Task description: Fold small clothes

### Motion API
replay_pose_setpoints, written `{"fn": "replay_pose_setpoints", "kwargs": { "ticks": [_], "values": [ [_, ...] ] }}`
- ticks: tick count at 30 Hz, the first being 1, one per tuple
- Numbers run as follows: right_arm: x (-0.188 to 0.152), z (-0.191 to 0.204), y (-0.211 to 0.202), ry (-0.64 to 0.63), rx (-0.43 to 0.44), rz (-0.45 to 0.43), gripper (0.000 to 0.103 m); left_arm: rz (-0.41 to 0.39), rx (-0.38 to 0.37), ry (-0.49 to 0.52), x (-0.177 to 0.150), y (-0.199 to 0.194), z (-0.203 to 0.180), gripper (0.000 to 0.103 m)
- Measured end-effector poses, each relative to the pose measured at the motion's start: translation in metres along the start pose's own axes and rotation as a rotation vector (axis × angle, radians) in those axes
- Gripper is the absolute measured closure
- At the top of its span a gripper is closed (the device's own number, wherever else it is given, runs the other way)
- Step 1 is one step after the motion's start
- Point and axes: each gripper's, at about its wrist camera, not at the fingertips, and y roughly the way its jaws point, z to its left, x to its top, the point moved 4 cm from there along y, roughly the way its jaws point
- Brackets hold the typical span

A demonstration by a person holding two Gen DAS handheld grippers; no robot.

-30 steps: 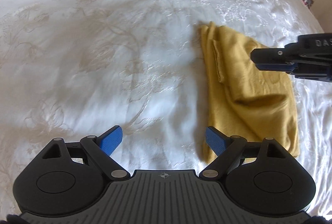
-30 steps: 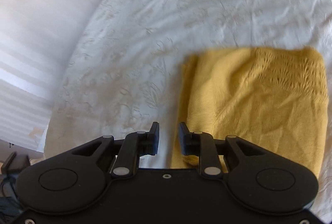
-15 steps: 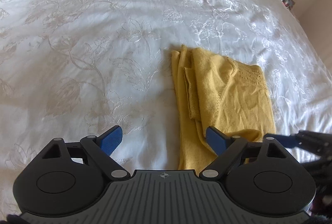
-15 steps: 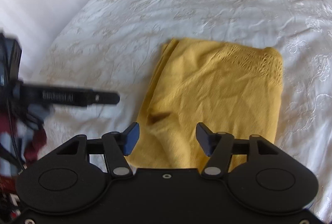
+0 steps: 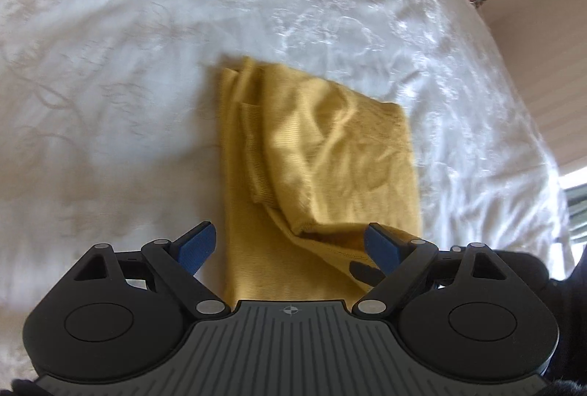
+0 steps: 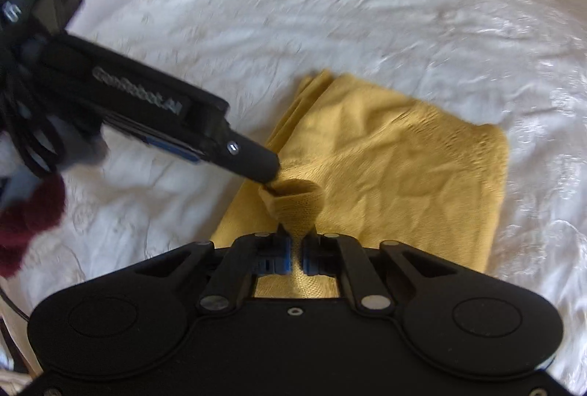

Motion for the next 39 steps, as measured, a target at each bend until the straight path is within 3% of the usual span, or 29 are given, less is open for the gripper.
{"fn": "replay_pose_setpoints", "kwargs": {
  "ticks": [5,12,21,24,25,26,29,34,39],
  "values": [
    [-0.002,-0.012,-0.01,0.071,0.02,-0.016,0.092,0.028,-0.081,-0.064,0.016,0.027,-0.01,0.015],
    [-0.001,-0.012,-0.007,0.066,0.04,-0.017,0.092,0.014,-0.075,-0.134,0.047,0.062,-0.003,0.016],
    [-0.01,-0.006,-0.001,0.058,0.055,0.006,0.091,0.001,-0.08,-0.146,0.074,0.075,0.009,0.042],
    [-0.013,-0.004,0.002,0.058,0.051,0.013,0.091,-0.034,-0.056,-0.153,0.075,0.076,0.013,0.064],
    [-0.014,-0.004,0.003,0.061,0.05,0.015,0.091,-0.038,-0.048,-0.148,0.076,0.076,0.014,0.081],
    [-0.015,-0.004,0.003,0.064,0.048,0.015,0.091,-0.036,-0.048,-0.139,0.076,0.076,0.013,0.087],
    [-0.014,-0.002,0.0,0.062,0.036,0.006,0.091,-0.056,-0.033,-0.07,0.077,0.064,0.006,0.093],
    [-0.012,0.016,0.001,-0.001,0.059,0.009,0.09,-0.088,-0.043,0.104,0.081,0.031,-0.011,0.093],
    [-0.02,0.035,0.036,-0.082,0.072,0.081,0.089,-0.035,0.061,0.167,0.076,0.045,0.005,0.092]
  ]
}}
